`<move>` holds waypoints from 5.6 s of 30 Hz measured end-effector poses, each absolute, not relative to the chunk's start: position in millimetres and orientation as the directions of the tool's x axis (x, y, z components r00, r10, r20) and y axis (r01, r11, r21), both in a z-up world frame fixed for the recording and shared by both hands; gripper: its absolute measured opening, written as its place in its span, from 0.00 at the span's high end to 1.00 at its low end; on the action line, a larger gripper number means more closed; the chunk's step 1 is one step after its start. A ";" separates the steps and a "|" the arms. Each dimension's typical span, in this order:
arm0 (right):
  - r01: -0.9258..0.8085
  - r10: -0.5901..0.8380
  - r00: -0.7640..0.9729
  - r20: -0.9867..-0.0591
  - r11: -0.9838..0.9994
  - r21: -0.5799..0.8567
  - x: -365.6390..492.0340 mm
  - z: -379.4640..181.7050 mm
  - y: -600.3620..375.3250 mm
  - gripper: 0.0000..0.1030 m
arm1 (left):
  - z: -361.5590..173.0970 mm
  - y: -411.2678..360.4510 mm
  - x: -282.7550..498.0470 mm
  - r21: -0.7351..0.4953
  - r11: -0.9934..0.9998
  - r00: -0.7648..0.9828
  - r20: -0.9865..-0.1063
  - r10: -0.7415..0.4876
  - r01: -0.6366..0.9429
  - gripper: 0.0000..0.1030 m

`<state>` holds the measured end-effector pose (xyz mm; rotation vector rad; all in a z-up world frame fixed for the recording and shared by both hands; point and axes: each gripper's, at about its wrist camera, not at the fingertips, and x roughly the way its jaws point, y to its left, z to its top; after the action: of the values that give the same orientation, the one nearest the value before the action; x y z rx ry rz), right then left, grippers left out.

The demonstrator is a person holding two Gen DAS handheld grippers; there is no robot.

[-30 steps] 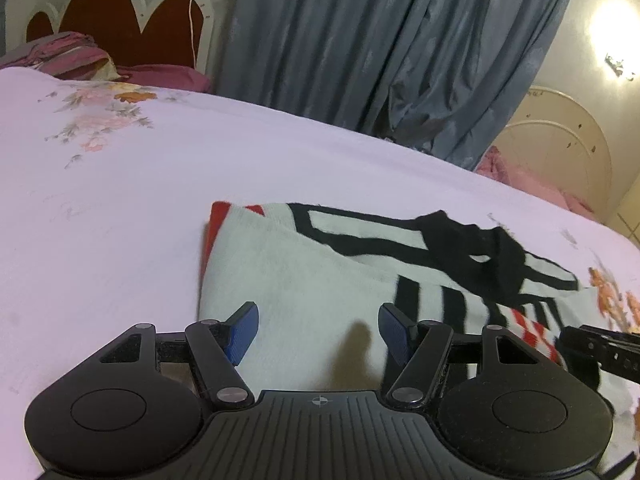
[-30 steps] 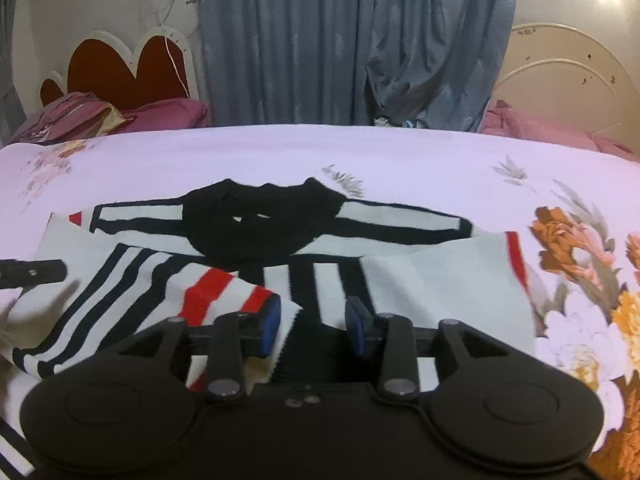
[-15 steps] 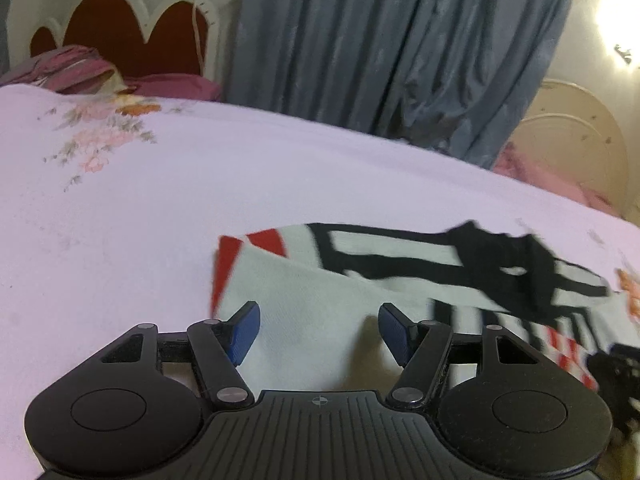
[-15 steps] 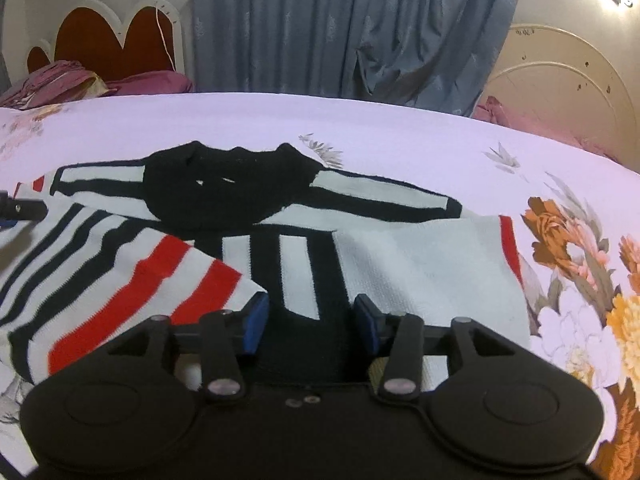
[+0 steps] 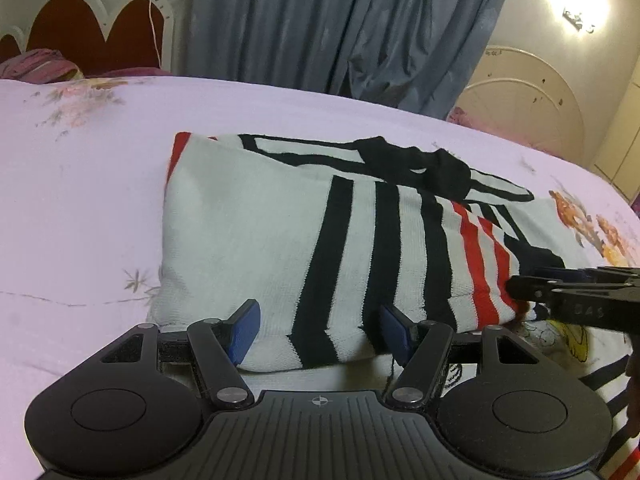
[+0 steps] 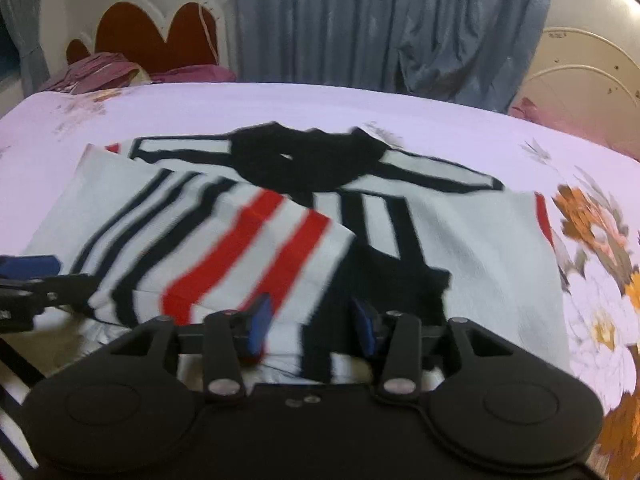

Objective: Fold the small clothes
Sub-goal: 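Smooth the folded side panel flat with the left gripper, then move both grippers down to the black hem of the sweater, then close both grippers on the black hem, then lift the hem with both grippers and fold it over toward the collar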

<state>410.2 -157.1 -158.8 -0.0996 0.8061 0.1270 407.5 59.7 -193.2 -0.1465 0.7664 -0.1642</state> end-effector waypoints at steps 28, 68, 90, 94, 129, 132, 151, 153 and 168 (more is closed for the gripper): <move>-0.113 0.019 0.633 -0.774 0.991 -0.068 296.5 -161.8 -210.8 0.48 | -192.2 32.0 307.4 -0.074 0.987 0.664 -0.732 -0.153 0.145 0.37; -0.280 0.158 0.583 -0.797 0.960 -0.015 161.3 -157.3 -159.3 0.65 | -190.3 12.7 165.2 -0.064 0.973 0.643 -0.740 -0.197 0.224 0.37; 0.031 -0.077 0.628 -0.774 0.997 -0.074 92.1 -142.6 -215.2 0.48 | -189.7 105.7 116.5 -0.254 0.966 0.643 -0.731 -0.228 0.053 0.37; 0.078 -0.076 0.605 -0.793 0.996 -0.037 86.4 -147.9 -228.7 0.47 | -197.5 108.2 118.8 -0.328 0.943 0.605 -0.740 -0.294 0.056 0.37; -0.017 0.195 0.781 -0.594 0.956 0.292 367.5 -72.0 -267.5 0.90 | -114.3 78.3 408.2 -0.386 0.916 0.804 -0.507 -0.309 0.108 0.91; 0.015 0.193 0.766 -0.613 0.948 0.317 410.3 -86.9 -272.0 0.90 | -127.2 72.1 451.7 -0.358 0.931 0.800 -0.537 -0.269 0.073 0.91; 0.008 0.202 0.722 -0.662 0.954 0.299 491.5 -133.3 -299.5 0.28 | -160.8 81.7 505.3 -0.284 0.958 0.765 -0.608 -0.212 0.040 0.04; 0.005 0.201 0.733 -0.649 0.954 0.301 494.4 -133.1 -301.6 0.28 | -166.3 81.5 509.5 -0.265 0.963 0.749 -0.630 -0.206 0.042 0.04; -0.083 0.261 0.700 -0.665 0.954 0.288 506.3 -144.4 -301.2 0.32 | -186.7 67.8 536.2 -0.256 0.963 0.708 -0.665 -0.236 0.081 0.85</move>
<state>506.3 -301.2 -144.4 0.2447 0.7743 0.1937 536.2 67.8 -186.7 -0.2142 0.7651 -0.1777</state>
